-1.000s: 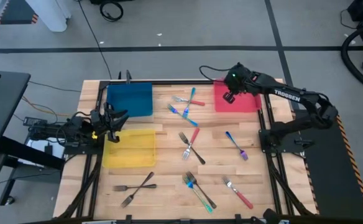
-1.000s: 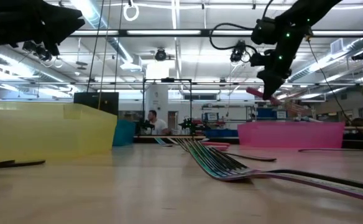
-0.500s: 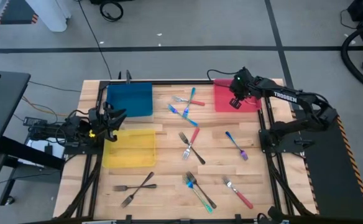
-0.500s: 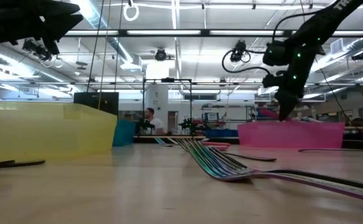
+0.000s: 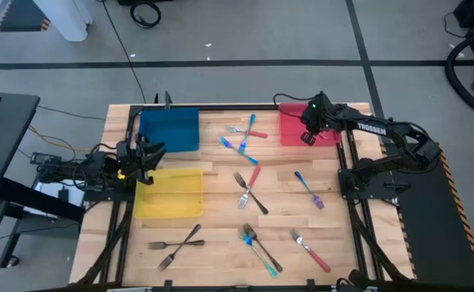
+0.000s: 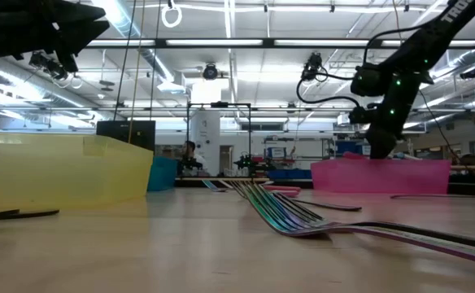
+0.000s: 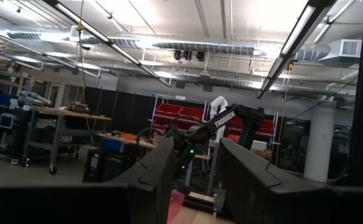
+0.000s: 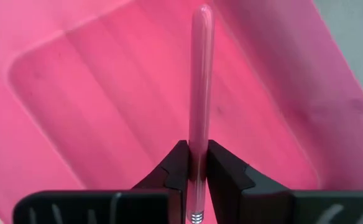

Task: Sort silverware by color (type)
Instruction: Put the red fork into the red bin, then put the black fork into the yellow bin

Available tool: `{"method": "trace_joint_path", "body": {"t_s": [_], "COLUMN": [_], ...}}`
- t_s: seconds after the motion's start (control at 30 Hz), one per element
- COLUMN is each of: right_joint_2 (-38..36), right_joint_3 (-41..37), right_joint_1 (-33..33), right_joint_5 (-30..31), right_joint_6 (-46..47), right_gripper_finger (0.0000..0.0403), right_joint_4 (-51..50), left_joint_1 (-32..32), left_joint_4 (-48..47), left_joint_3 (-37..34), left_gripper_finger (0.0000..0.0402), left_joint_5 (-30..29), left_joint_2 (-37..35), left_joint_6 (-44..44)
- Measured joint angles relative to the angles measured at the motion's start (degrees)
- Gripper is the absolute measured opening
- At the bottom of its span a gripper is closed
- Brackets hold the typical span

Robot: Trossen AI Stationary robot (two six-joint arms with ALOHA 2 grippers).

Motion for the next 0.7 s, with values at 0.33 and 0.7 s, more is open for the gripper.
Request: {"method": "trace_joint_path", "body": {"t_s": [0.33,0.7], "right_joint_2": [0.0,0.0], "right_joint_3": [-0.4,-0.4], "right_joint_1": [0.2,4.8], "right_joint_5": [0.5,4.2], "right_joint_6": [-0.5,2.3], "right_gripper_finger": [0.0081,0.0137], "right_joint_4": [2.5,7.5], "left_joint_1": [0.0,0.0], "left_joint_4": [-2.5,-6.5], "left_joint_3": [0.0,0.0], "left_gripper_finger": [0.0131,0.0131], "left_joint_5": [0.0,0.7], "left_joint_2": [0.0,0.0], "left_joint_6": [-1.5,-0.3]}}
